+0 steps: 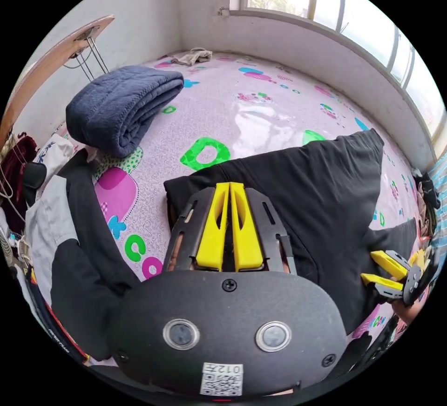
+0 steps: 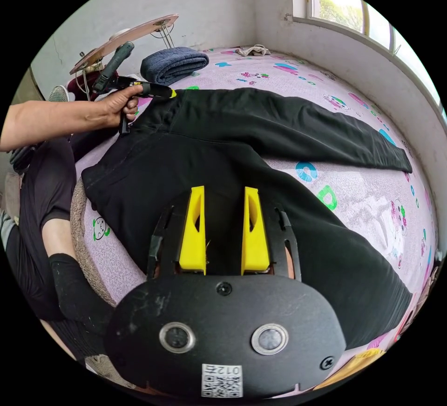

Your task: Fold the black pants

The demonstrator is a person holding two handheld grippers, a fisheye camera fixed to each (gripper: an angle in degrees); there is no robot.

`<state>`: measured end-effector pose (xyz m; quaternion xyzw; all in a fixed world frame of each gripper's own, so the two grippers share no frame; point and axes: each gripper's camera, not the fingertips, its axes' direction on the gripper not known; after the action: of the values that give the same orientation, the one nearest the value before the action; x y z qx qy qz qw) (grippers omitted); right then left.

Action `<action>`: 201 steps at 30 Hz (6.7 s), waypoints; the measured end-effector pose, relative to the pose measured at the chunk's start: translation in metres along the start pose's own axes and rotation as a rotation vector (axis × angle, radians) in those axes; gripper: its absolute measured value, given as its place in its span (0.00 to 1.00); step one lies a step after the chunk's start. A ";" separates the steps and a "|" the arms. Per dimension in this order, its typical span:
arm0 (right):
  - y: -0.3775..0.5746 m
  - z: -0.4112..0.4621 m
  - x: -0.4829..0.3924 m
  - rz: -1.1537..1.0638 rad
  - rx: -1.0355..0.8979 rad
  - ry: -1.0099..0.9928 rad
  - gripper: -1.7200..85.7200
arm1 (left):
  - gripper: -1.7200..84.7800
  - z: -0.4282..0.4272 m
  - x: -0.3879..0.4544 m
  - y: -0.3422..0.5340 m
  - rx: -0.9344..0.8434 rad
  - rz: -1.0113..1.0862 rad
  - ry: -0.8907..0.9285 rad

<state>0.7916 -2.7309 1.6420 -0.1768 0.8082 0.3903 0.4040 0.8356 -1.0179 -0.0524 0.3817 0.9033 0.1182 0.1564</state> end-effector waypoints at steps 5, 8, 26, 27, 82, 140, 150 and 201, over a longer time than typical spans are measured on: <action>0.005 -0.004 0.000 0.005 0.001 -0.010 0.16 | 0.03 0.014 -0.004 0.004 -0.037 0.026 -0.042; 0.009 -0.004 0.001 0.006 0.001 -0.012 0.16 | 0.03 0.012 -0.005 0.008 -0.029 -0.003 -0.074; 0.065 0.023 0.053 0.003 -0.001 -0.032 0.17 | 0.21 0.022 0.008 -0.021 -0.031 0.019 0.052; 0.067 0.024 0.057 0.004 -0.001 -0.034 0.17 | 0.21 0.024 0.008 -0.023 -0.041 0.028 0.059; 0.115 0.372 0.731 0.918 0.034 0.498 0.23 | 0.13 0.024 -0.031 -0.058 -0.026 -0.136 0.056; 0.132 0.085 0.141 0.236 0.017 -0.053 0.22 | 0.04 0.000 0.013 0.047 0.078 -0.149 0.088; 0.117 0.183 -0.018 -0.039 -0.058 0.025 0.28 | 0.07 0.047 0.066 0.154 0.043 -0.020 -0.081; -0.130 0.137 0.075 0.031 -0.014 0.107 0.25 | 0.13 0.111 0.086 0.204 0.026 0.491 0.112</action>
<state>0.8943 -2.7052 1.4684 -0.1877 0.8286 0.3921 0.3527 0.9530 -0.8061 -0.1039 0.5846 0.7921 0.1619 0.0677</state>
